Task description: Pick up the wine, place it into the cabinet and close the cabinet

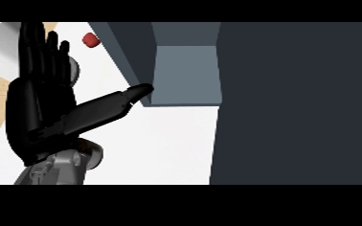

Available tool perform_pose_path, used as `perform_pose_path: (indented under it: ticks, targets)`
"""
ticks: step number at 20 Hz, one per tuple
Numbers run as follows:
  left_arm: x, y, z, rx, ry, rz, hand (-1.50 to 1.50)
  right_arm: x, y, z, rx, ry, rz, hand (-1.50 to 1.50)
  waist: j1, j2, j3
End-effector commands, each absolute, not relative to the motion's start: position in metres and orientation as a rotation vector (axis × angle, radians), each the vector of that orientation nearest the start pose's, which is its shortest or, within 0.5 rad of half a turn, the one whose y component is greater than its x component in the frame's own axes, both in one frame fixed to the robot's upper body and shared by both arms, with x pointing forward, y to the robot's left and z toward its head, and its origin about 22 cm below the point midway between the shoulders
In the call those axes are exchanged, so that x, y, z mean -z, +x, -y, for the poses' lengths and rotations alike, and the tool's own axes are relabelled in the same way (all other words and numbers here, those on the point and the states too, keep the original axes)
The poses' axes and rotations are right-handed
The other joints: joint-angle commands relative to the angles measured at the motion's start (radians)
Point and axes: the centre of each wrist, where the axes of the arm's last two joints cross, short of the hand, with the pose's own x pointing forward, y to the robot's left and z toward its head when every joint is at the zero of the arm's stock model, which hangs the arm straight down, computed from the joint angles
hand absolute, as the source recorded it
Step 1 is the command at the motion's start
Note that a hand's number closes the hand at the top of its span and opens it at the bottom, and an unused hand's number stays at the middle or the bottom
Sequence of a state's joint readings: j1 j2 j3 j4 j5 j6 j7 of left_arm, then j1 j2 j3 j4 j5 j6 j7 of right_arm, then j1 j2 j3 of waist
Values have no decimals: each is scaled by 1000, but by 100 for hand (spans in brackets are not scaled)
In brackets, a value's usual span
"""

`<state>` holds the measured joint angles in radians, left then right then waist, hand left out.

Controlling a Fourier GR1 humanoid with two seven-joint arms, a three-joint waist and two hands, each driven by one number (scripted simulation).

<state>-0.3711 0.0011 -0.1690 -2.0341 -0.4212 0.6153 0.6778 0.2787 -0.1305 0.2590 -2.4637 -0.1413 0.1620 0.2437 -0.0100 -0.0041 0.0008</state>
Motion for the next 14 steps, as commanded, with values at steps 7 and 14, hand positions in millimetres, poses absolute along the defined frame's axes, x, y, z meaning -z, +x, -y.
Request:
perform_pose_path:
  ticks: [7,14]
  targets:
    - [-230,232,-124,-420,258,1786,-150,-192,88,214,-281,334,1945,-150,3,-3,0]
    - [-221,229,-114,-457,312,1778,-150,-201,87,218,-285,325,1935,-150,4,0,-1]
